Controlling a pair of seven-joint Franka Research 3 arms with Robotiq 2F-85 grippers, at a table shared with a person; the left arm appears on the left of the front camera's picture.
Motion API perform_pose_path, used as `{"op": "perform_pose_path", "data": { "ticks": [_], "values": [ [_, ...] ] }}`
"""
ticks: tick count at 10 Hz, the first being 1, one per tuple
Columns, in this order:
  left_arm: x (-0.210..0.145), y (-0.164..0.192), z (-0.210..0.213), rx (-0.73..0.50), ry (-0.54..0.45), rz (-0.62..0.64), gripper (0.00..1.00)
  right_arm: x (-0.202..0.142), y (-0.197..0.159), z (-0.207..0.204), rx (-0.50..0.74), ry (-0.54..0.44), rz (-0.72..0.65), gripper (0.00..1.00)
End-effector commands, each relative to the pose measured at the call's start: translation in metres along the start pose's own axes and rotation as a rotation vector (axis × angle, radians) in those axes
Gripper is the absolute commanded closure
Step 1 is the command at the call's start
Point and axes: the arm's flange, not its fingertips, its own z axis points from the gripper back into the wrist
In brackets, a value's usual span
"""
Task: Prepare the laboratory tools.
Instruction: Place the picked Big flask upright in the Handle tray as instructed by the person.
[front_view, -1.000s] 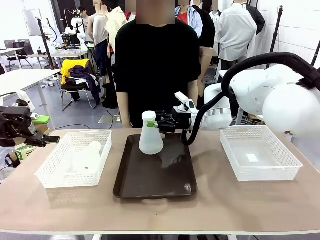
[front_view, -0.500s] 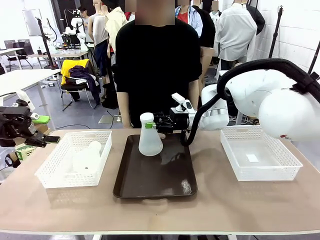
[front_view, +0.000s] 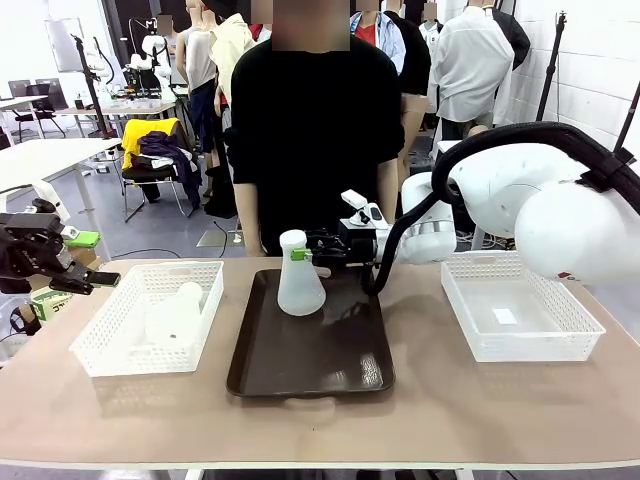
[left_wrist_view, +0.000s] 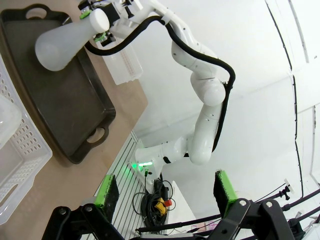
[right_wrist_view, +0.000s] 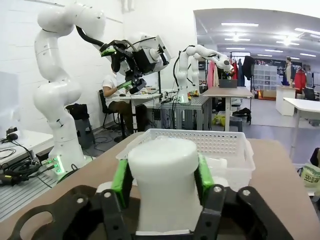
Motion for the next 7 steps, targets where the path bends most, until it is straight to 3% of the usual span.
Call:
{"op": "perform_pose_path", "data": {
  "ticks": [1, 2, 7],
  "values": [
    [0.000, -0.002, 0.001, -0.010, -0.006, -0.012, 0.00, 0.009, -0.005, -0.003, -0.010, 0.026, -0.034, 0.04],
    [0.000, -0.002, 0.001, -0.010, -0.006, -0.012, 0.00, 0.011, -0.004, -0.003, -0.028, 0.040, -0.054, 0.00],
    [0.000, -0.002, 0.001, -0.010, -0.006, -0.012, 0.00, 0.028, 0.007, -0.002, -0.048, 0.098, -0.052, 0.00]
  ]
}}
